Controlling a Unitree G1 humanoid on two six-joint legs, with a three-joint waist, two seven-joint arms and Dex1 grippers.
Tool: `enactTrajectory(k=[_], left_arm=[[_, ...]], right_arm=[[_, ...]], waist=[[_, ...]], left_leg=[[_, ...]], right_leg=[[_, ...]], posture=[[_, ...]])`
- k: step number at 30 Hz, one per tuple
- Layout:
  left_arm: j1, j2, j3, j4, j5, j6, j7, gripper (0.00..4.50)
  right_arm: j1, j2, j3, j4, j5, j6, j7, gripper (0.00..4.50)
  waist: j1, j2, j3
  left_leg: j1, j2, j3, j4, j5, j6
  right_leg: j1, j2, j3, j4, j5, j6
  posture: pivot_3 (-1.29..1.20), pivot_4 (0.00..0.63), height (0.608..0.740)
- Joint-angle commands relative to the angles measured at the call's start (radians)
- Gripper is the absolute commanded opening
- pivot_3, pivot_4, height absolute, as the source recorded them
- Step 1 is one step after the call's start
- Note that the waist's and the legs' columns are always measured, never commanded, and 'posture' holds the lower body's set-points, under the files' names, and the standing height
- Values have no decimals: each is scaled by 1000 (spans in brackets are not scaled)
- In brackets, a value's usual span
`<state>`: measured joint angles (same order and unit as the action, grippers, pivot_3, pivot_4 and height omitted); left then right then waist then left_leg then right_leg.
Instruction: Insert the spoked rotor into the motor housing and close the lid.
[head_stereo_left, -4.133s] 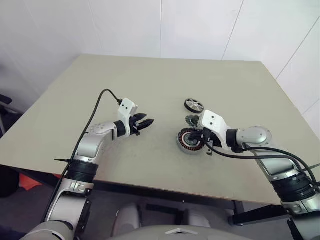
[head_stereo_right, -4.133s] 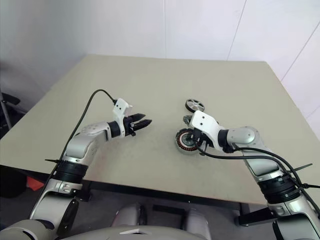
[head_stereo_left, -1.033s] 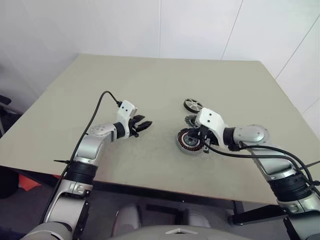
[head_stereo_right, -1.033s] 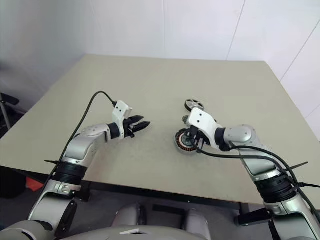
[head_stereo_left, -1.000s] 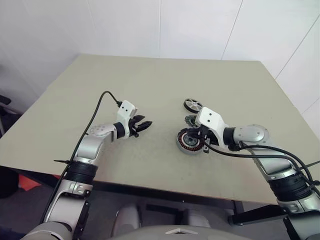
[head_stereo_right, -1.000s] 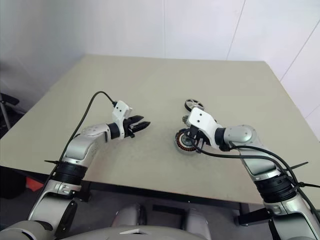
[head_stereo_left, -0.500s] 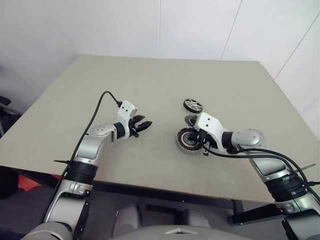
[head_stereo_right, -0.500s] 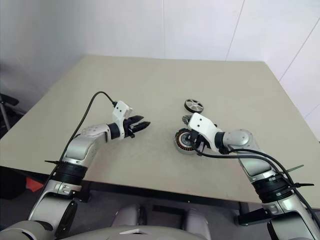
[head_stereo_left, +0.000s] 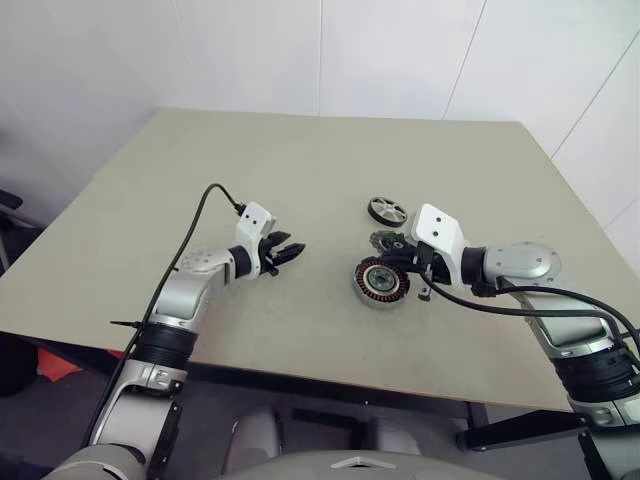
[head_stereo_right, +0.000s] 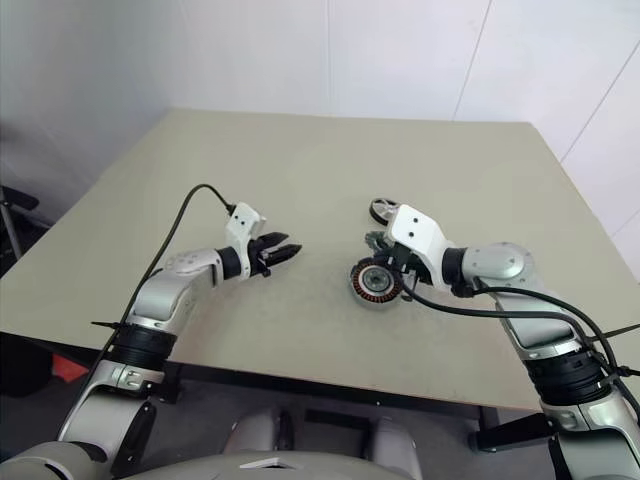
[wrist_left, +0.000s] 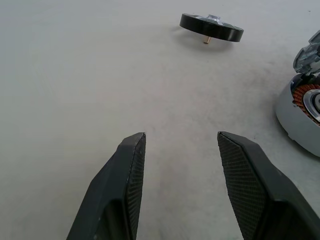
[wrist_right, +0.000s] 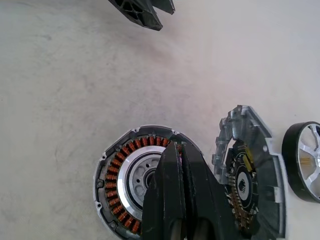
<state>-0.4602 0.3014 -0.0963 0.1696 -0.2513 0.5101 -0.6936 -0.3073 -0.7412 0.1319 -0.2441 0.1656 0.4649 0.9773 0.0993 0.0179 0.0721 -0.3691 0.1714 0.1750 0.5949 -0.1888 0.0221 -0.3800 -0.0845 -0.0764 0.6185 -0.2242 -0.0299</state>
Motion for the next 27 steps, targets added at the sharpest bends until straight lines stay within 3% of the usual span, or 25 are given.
enactTrajectory(k=[1, 9, 27], left_arm=[[-16, 1, 4, -8, 3, -23, -2, 2429], [-5, 5, 7, -23, 3, -18, -1, 2429], [8, -4, -4, -34, 8, -15, 3, 2429]], right_arm=[[4, 14, 8, 36, -8, -31, -11, 47], [30, 54, 82, 237, -96, -152, -42, 47], [-15, 33, 9, 113, -40, -126, -18, 47]], waist=[[0, 0, 0], [-2, 0, 0], [-2, 0, 0]], left_leg=[[0, 0, 0, 0, 0, 0], [1, 0, 0, 0, 0, 0], [0, 0, 0, 0, 0, 0]], right_leg=[[0, 0, 0, 0, 0, 0], [0, 0, 0, 0, 0, 0], [1, 0, 0, -1, 0, 0]], posture=[[0, 0, 740], [0, 0, 740], [0, 0, 740]])
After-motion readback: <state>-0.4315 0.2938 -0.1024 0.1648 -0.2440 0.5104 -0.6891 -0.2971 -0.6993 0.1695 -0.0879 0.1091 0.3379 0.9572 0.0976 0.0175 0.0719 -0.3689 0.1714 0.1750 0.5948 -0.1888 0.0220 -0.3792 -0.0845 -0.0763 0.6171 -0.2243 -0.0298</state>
